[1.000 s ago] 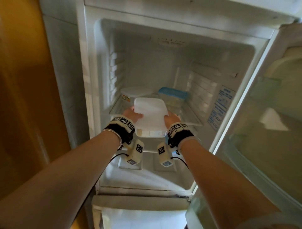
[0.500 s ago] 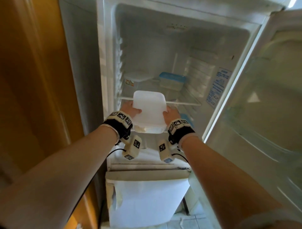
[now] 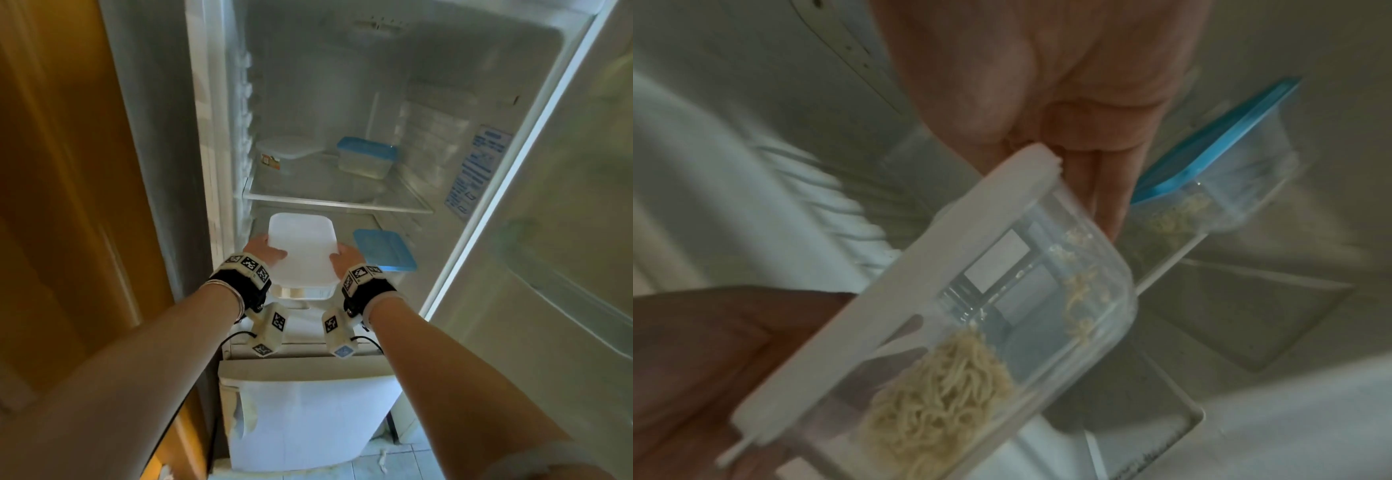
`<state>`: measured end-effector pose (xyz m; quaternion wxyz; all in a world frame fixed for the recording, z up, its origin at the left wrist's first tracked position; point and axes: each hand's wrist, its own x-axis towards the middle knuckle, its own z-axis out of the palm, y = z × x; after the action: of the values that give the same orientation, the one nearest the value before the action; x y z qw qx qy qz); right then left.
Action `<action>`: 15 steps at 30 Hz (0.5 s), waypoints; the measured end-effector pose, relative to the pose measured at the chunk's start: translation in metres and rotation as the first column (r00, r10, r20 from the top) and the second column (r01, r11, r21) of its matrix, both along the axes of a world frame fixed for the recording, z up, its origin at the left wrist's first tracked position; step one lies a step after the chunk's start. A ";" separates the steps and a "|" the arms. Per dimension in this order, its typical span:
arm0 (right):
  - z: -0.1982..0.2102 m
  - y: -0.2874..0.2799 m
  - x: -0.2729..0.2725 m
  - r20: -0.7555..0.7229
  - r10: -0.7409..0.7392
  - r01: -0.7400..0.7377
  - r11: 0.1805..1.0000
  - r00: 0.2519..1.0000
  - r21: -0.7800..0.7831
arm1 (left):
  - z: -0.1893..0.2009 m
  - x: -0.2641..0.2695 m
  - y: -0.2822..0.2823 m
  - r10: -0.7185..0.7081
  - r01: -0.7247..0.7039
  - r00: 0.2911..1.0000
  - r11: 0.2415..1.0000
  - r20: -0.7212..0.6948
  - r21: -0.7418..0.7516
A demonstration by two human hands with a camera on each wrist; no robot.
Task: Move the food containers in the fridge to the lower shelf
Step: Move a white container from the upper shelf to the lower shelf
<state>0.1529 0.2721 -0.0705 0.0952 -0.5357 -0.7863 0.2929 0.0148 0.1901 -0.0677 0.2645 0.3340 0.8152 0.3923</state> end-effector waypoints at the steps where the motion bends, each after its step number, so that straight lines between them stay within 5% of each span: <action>1: -0.004 0.008 -0.005 0.002 0.005 -0.005 1.000 1.000 -0.009 | -0.004 -0.004 0.007 0.011 -0.011 1.000 1.000 -0.007 -0.010; 15: -0.049 0.113 -0.074 -0.053 0.097 -0.105 0.977 0.994 -0.183 | -0.038 -0.063 0.101 0.172 -0.181 0.981 0.978 -0.084 -0.103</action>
<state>0.0785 0.3849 -0.1195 0.0469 -0.4952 -0.7794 0.3809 -0.0486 0.2912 -0.1061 0.2159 0.2595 0.8715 0.3557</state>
